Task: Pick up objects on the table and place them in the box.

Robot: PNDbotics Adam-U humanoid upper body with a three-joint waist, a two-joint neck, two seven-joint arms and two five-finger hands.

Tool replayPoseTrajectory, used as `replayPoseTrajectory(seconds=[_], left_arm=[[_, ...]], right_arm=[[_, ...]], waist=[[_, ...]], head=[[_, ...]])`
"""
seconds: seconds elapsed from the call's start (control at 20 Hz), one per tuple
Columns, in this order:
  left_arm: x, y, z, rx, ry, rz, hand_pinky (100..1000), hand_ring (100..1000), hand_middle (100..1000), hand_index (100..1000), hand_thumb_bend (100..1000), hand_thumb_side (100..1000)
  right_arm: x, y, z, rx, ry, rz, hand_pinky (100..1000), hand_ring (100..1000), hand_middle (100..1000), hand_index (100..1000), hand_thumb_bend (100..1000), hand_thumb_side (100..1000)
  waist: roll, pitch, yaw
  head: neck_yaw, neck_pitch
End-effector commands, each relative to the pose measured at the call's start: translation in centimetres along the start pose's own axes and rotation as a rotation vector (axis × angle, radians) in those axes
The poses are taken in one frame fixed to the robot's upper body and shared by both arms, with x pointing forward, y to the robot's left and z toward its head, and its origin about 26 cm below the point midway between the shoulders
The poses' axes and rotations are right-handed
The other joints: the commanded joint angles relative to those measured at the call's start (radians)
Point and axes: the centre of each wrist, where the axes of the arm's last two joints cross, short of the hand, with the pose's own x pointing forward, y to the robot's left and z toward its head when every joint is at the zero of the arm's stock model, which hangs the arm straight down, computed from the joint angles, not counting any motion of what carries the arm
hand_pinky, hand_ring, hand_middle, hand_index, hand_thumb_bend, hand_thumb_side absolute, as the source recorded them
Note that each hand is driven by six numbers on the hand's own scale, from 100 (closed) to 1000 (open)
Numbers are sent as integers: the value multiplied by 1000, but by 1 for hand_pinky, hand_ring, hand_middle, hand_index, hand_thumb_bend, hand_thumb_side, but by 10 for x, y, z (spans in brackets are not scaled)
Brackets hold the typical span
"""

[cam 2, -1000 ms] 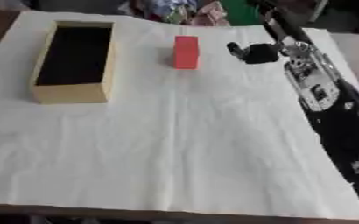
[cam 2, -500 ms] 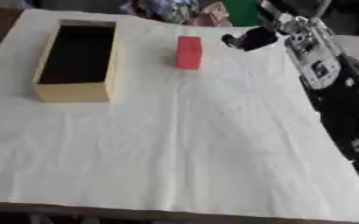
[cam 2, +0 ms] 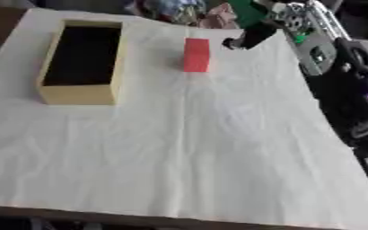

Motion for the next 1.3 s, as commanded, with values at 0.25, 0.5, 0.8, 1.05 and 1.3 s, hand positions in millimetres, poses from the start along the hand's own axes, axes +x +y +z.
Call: replayPoseTrajectory(seconds=[0.25,0.5,0.8,1.05,1.3], left_arm=[[6,4,-3,-17,-18,-26,1000,836,713,764,100,332],[6,4,-3,-20,-17,-26,1000,836,713,764,100,333],[6,3,-3,-23,-16,-25,1000,835,713,764,100,335],[6,3,-4,-24,-18,-25,1000,835,713,764,100,335],[6,3,-4,-26,-19,-24,1000,835,713,764,100,336]], right_arm=[[11,-7,-15,55,9,70,918,1000,974,1000,461,244],[21,0,-27,95,1,64,918,1000,973,1000,463,250],[30,12,-40,122,4,34,915,1000,969,1000,462,247],[32,23,-49,134,26,0,913,1000,964,1000,462,242],[29,29,-53,132,50,-21,910,1000,957,1000,458,231]], waist=[[2,-15,7],[1,-13,9],[-2,-10,17],[-3,-9,24],[-5,-7,30]], head=[[-6,-13],[-7,-14],[-10,-15],[-13,-15],[-13,-16]])
